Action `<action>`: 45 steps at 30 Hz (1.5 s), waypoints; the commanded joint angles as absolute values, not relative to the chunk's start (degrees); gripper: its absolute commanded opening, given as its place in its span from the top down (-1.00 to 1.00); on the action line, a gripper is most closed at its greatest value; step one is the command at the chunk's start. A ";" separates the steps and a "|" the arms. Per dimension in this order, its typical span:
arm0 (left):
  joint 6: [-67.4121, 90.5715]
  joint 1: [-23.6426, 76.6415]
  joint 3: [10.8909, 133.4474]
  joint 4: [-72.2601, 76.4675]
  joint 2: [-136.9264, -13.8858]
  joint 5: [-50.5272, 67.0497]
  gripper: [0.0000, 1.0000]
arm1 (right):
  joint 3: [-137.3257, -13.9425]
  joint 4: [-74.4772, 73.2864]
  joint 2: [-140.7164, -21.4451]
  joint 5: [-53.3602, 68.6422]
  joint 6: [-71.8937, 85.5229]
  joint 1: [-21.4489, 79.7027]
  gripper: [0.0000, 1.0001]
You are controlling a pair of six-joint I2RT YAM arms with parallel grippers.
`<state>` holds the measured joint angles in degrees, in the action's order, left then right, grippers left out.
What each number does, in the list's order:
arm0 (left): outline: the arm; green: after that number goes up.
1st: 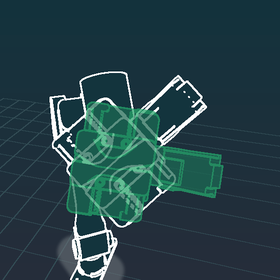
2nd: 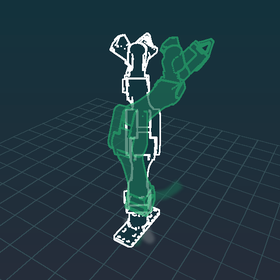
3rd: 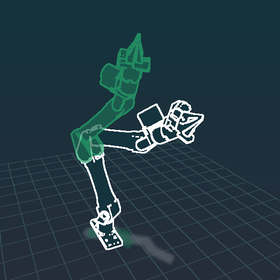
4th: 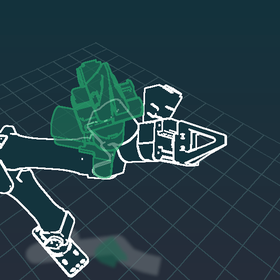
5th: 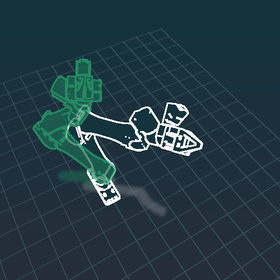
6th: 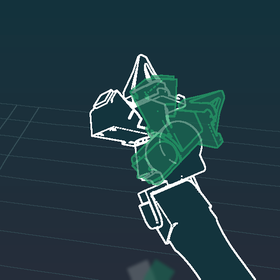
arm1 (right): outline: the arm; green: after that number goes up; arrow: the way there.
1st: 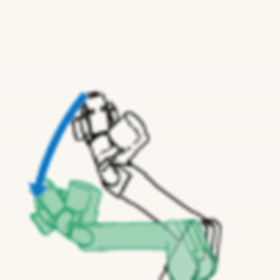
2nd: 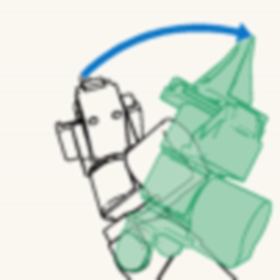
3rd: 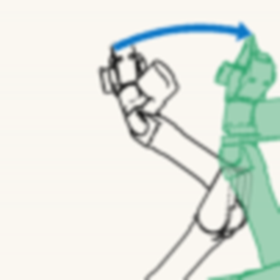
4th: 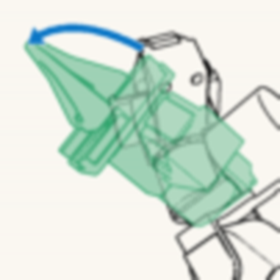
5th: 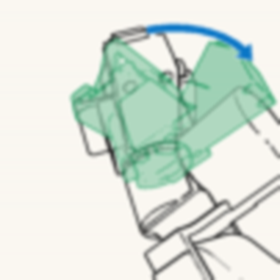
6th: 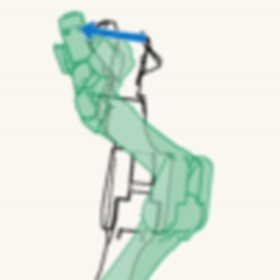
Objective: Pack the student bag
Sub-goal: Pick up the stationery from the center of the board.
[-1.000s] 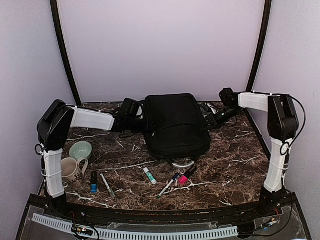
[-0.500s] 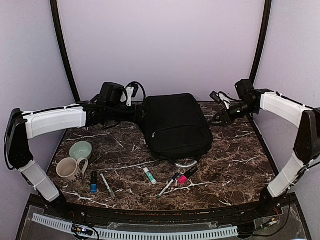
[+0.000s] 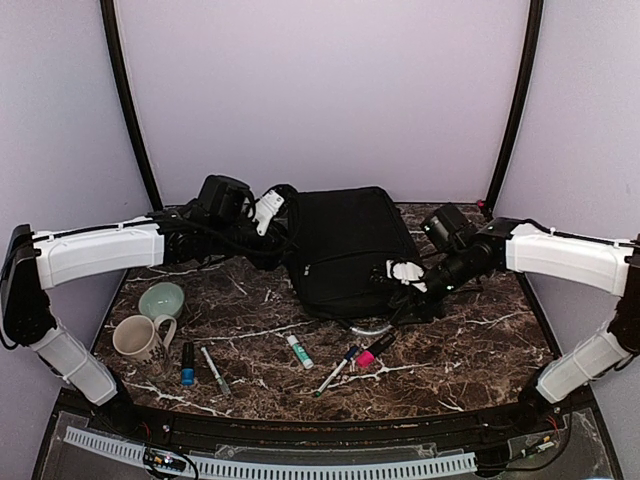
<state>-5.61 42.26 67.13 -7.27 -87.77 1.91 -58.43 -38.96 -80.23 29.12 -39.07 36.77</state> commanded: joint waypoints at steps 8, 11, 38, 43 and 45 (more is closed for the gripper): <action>-8.48 42.01 63.29 -7.83 -84.84 -0.09 -0.26 | -62.63 -37.54 -94.05 12.20 -46.59 50.77 0.13; -8.52 42.01 63.03 -7.64 -83.77 0.33 -0.26 | -63.46 -37.08 -96.81 10.44 -47.10 51.82 0.10; -9.59 42.02 62.19 -6.99 -83.48 0.76 -0.26 | -65.11 -42.12 -103.12 4.37 -49.09 54.59 0.48; -7.36 42.16 62.42 -0.64 -86.87 8.41 -0.26 | -62.36 -44.10 -93.97 5.05 -46.84 53.64 0.51; -5.89 42.42 66.32 -1.08 -90.06 10.79 -0.26 | -61.46 -45.23 -89.76 6.73 -45.93 51.98 0.52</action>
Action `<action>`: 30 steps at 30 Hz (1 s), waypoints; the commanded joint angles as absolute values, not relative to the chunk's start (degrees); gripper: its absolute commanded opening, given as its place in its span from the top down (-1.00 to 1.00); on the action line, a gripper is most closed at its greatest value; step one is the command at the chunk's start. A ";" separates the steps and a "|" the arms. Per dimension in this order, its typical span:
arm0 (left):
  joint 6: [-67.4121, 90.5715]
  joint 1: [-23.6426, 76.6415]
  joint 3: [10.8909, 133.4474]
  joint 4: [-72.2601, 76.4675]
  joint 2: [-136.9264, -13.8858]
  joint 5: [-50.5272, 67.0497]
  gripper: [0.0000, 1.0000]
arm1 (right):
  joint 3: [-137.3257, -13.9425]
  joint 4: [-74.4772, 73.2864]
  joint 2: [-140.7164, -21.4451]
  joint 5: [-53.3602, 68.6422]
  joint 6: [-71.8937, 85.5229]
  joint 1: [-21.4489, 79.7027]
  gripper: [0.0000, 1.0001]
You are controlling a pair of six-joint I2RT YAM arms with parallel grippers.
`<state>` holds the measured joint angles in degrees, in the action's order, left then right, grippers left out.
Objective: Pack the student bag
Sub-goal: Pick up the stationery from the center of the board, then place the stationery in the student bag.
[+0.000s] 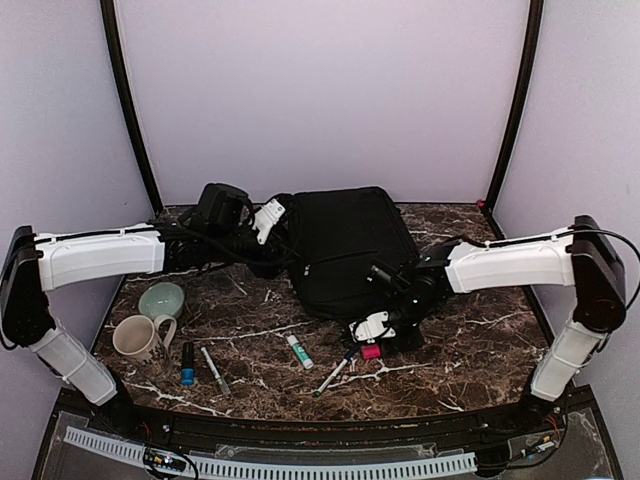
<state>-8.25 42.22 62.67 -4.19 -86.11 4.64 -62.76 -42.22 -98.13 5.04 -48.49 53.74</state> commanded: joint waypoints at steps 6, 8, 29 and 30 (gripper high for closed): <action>-14.38 47.62 78.56 -1.79 -102.04 1.39 -0.28 | -59.01 -46.76 -78.93 11.98 -43.16 44.38 0.54; -16.60 48.19 83.11 -2.41 -107.14 -2.14 -0.28 | -58.31 -46.72 -76.07 13.60 -42.61 41.23 0.56; -30.27 48.25 96.79 4.93 -125.15 -22.11 0.53 | -54.56 -41.19 -69.43 16.71 -39.01 31.91 0.57; -29.90 48.25 97.96 3.79 -125.09 -21.17 0.66 | -55.11 -40.81 -69.59 16.25 -39.08 31.97 0.57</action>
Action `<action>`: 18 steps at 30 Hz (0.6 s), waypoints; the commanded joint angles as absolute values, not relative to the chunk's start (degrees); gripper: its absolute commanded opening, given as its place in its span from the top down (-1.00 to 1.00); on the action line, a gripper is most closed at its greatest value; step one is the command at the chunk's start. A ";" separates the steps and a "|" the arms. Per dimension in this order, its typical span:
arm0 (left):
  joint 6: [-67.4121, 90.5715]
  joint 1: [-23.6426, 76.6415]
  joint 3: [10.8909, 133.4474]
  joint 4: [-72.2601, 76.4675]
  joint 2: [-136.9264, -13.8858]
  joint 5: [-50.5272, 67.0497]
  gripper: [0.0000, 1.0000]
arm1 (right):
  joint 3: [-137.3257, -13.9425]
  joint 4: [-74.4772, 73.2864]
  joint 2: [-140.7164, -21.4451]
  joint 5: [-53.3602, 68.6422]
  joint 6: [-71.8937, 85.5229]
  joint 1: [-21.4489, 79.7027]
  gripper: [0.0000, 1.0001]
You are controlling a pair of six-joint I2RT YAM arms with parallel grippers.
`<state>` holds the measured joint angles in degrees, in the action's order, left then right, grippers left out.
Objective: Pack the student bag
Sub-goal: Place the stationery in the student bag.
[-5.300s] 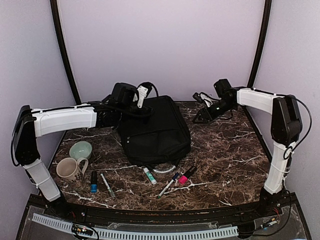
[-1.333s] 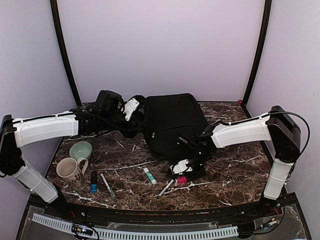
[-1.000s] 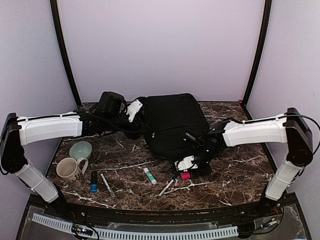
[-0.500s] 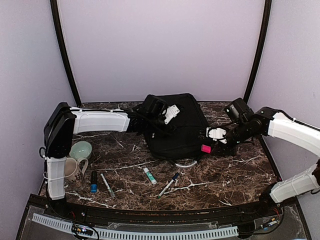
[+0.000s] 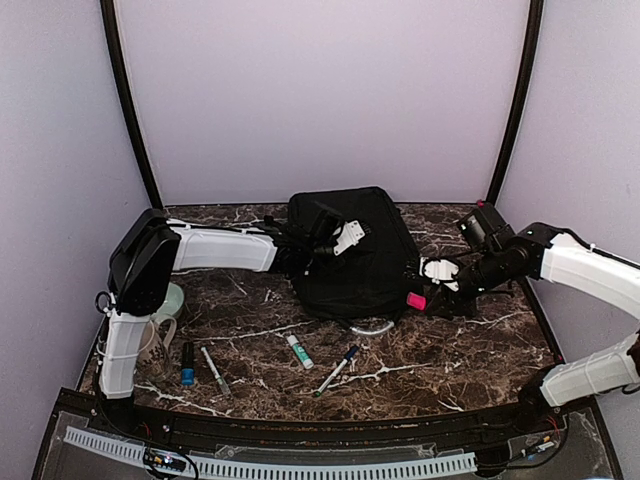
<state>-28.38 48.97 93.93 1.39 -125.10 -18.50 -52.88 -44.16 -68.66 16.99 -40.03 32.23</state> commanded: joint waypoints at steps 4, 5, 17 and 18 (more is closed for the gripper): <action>-27.21 48.25 100.59 0.61 -123.77 -16.03 1.00 | -56.65 -36.40 -69.45 13.58 -39.21 31.99 0.57; -26.26 48.25 100.55 0.38 -123.14 -14.71 1.00 | -57.01 -35.23 -69.57 13.02 -39.33 31.93 0.57; -14.15 48.34 102.21 -6.74 -115.23 7.45 1.00 | -59.55 -25.58 -74.85 4.98 -46.50 37.05 0.56; -13.48 48.34 102.15 -7.02 -114.77 8.65 1.00 | -59.32 -24.73 -75.53 3.98 -47.13 37.88 0.56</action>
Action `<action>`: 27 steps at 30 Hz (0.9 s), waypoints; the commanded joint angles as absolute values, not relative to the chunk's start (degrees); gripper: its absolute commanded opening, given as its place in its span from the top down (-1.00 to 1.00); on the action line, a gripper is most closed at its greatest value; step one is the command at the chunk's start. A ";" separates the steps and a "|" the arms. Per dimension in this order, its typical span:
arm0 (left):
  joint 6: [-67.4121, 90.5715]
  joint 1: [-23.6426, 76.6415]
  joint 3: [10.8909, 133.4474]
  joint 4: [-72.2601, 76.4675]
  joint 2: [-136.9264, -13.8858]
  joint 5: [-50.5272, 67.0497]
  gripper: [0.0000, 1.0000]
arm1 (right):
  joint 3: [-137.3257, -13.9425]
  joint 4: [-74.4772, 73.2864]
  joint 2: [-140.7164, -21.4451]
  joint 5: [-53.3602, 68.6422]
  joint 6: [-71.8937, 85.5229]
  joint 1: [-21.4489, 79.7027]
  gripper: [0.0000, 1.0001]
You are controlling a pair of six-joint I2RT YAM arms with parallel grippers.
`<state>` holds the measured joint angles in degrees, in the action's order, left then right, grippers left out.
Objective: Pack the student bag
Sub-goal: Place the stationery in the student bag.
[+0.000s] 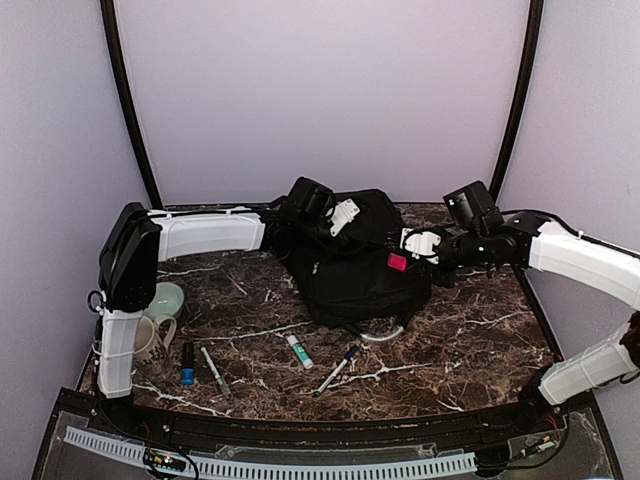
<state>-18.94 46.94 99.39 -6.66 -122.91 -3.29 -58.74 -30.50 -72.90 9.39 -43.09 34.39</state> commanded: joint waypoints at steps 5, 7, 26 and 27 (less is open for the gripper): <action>-11.27 48.34 100.84 -7.11 -112.27 12.03 1.00 | -59.81 -19.70 -80.03 0.56 -49.18 40.26 0.57; -11.17 48.34 99.88 -6.65 -111.41 12.05 1.00 | -60.32 -17.41 -82.22 -0.22 -49.76 40.47 0.57; -10.00 48.25 98.82 -5.77 -110.74 16.29 1.00 | -59.65 25.42 -103.50 -31.94 -54.68 42.19 0.14; -10.02 48.21 98.65 -5.79 -110.74 16.12 1.00 | -59.03 30.19 -103.61 -33.50 -55.72 42.19 0.01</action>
<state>-11.09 46.92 98.19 -10.46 -117.99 9.41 -60.03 5.39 -101.49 -18.37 -54.37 42.65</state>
